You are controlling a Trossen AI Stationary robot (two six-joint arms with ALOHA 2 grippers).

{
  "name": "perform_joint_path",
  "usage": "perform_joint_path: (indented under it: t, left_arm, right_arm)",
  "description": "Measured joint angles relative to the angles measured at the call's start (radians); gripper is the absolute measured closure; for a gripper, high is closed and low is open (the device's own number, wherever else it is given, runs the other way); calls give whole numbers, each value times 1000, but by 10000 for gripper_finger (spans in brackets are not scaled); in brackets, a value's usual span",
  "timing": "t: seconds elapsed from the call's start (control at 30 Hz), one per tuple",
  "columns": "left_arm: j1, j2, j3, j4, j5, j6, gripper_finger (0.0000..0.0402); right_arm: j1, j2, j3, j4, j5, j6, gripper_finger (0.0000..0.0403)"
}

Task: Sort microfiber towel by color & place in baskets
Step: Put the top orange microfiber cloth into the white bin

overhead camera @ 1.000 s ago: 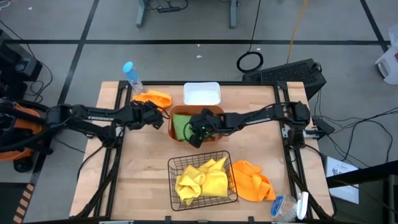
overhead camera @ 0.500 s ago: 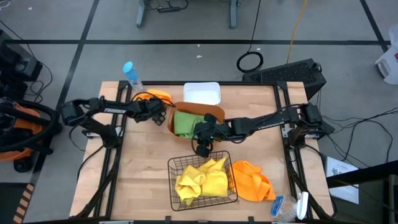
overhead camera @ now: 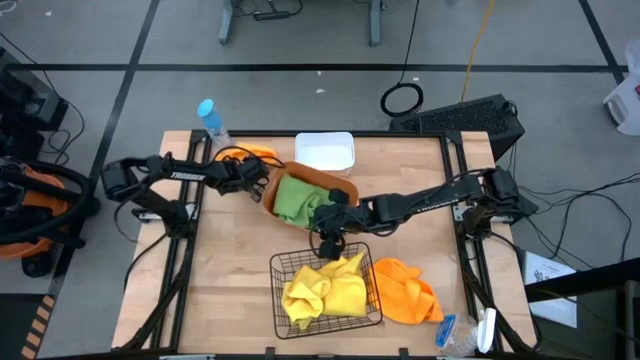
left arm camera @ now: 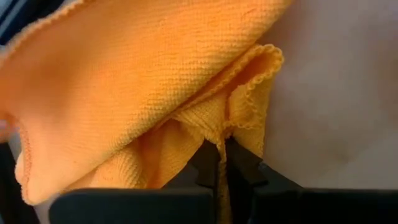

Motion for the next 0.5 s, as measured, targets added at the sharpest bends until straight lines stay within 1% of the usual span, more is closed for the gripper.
perform_joint_path:
  t: [0.1, 0.2, 0.27, 0.43, 0.5]
  left_arm:
    - [-35, -21, -1, -50, -8, -37, 388]
    - [-85, -78, -2, -118, -2, -86, 395]
    - [-127, -132, 0, -158, 11, -116, 395]
    - [-216, -294, 37, -229, -2, -163, 396]
    - [-243, -359, 53, -255, -11, -176, 397]
  right_arm:
    - [0, 1, 0, -23, 0, 0, 289]
    - [0, 1, 0, -30, 0, 0, 289]
    - [0, 1, 0, -29, 0, -2, 289]
    - [0, 1, 0, -50, 0, -18, 289]
    - [0, -1, 0, -92, 27, -12, 289]
